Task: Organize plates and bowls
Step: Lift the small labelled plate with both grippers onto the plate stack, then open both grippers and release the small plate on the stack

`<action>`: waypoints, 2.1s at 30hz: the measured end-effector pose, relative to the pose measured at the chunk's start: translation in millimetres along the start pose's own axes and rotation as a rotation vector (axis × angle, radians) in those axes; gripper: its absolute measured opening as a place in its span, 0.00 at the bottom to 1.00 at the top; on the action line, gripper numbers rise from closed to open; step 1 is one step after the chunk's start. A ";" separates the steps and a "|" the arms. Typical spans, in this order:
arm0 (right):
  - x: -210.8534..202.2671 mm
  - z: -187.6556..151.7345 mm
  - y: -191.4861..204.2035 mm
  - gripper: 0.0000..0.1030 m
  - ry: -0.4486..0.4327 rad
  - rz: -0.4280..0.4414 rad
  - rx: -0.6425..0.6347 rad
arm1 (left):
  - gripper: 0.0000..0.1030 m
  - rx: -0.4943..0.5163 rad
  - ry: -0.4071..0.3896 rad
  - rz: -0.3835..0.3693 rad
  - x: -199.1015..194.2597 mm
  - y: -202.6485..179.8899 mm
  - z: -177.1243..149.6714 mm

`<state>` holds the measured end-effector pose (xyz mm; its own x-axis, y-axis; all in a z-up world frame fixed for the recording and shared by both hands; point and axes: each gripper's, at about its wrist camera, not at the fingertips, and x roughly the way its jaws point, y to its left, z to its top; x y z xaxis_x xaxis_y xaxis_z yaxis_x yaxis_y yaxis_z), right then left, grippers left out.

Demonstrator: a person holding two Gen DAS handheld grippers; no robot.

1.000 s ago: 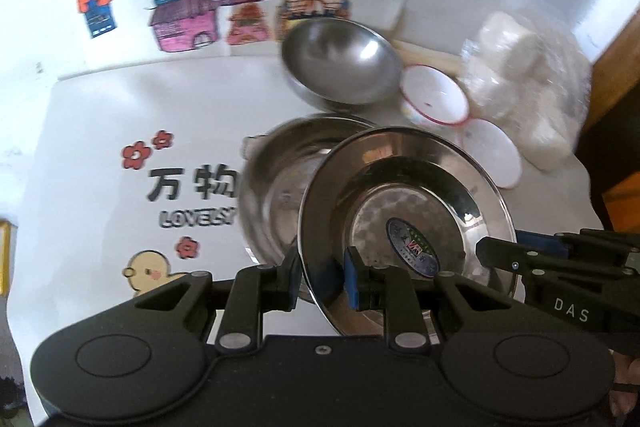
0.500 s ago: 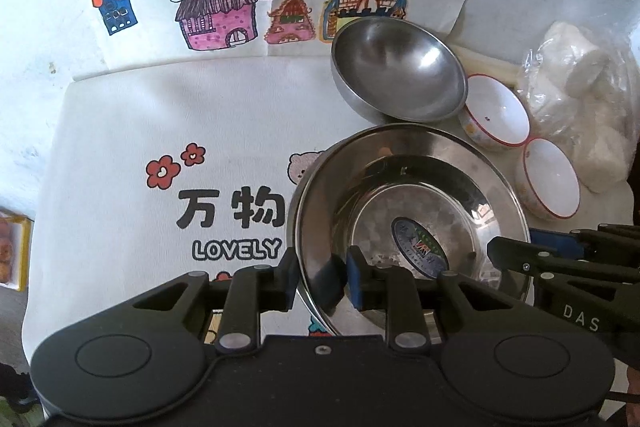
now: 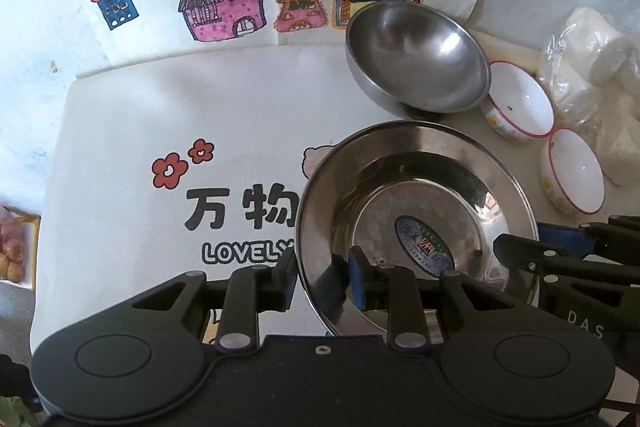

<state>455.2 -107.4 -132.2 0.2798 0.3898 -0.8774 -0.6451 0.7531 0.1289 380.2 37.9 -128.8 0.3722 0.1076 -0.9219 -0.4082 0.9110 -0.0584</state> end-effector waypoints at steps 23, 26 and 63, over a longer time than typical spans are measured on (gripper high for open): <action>1.4 1.4 2.0 0.28 0.007 -0.005 -0.010 | 0.30 -0.018 0.045 0.014 9.2 -2.9 2.8; 1.0 1.4 3.4 0.30 0.007 -0.007 -0.013 | 0.29 -0.028 0.051 0.012 9.1 -2.3 2.9; -57.0 -45.3 -61.2 1.00 -0.145 -0.013 0.057 | 0.99 -0.096 -0.101 0.027 -35.5 -28.4 4.4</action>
<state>446.5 -199.7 -111.0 0.3905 0.4491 -0.8037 -0.6004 0.7860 0.1475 382.3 10.0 -92.7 0.4394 0.1757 -0.8809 -0.4953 0.8655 -0.0745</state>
